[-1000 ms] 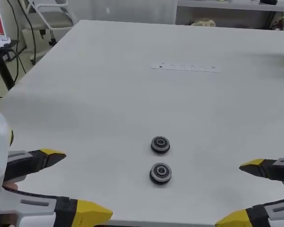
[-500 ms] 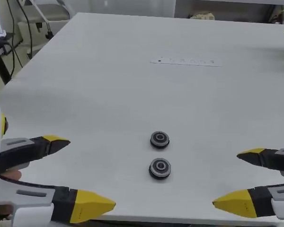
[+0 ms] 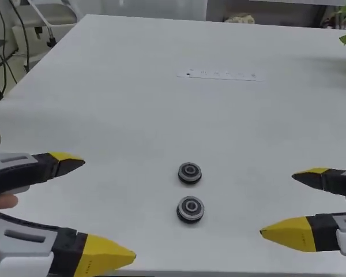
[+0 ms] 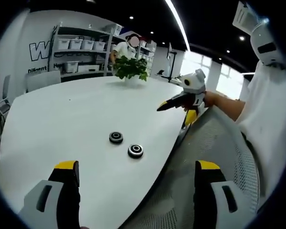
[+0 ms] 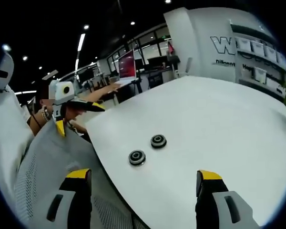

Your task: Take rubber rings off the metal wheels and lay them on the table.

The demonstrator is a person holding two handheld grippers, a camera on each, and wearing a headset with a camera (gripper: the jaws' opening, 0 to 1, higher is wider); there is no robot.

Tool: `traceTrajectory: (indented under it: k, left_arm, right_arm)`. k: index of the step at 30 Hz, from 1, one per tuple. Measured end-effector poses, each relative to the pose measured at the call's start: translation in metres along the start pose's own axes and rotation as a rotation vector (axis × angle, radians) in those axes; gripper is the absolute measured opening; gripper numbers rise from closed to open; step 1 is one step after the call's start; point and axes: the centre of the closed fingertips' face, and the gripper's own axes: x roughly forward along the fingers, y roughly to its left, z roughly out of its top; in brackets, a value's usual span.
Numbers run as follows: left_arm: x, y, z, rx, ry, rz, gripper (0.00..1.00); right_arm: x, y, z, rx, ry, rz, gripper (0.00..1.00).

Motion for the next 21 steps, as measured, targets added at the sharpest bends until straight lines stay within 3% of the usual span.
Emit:
traceTrajectory:
  k: [5, 9, 18, 21]
  left_arm:
    - [-0.002, -0.002, 0.006, 0.024, -0.001, -0.006, 0.99]
    - [-0.003, -0.001, 0.004, 0.05, 0.027, -0.002, 0.99]
    - [-0.001, -0.004, 0.012, 0.109, 0.043, -0.013, 0.98]
    - [-0.003, -0.009, 0.02, 0.142, 0.034, -0.025, 0.97]
  right_arm:
    - [0.004, 0.003, 0.003, -0.061, 0.037, 0.013, 0.9]
    - [0.005, 0.01, 0.006, -0.107, 0.052, 0.028, 0.9]
    - [0.006, 0.017, 0.021, -0.138, 0.009, 0.053, 0.88]
    - [0.007, 0.018, 0.024, -0.149, 0.01, 0.067, 0.87]
